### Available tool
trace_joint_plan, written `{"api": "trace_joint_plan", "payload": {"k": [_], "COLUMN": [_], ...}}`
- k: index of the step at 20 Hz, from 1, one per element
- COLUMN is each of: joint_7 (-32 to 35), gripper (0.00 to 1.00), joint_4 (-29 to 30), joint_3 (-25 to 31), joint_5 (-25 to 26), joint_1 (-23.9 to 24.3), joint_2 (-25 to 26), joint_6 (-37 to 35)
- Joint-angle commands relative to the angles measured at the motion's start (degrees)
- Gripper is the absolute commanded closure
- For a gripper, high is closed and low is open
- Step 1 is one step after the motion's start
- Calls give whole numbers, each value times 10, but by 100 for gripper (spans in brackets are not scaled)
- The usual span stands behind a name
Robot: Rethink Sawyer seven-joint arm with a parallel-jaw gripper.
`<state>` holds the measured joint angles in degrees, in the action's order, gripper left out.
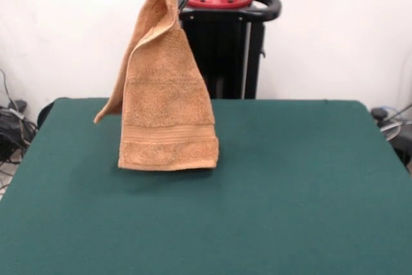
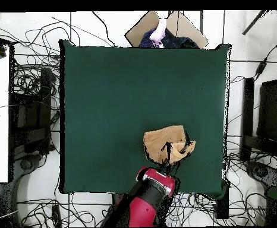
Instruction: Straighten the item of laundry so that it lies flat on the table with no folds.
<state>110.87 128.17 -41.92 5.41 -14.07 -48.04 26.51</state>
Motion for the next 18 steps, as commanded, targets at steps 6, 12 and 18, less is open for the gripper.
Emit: {"api": "trace_joint_plan", "payload": {"k": [6,12,18], "joint_7": [46,67,115], "gripper": [100,100,100], "joint_4": [64,66,51], "joint_3": [275,263,209], "joint_5": [145,119,75], "joint_1": [253,212,115], "joint_2": [-210,-210,-175], "joint_6": [-262,-286,-292]}}
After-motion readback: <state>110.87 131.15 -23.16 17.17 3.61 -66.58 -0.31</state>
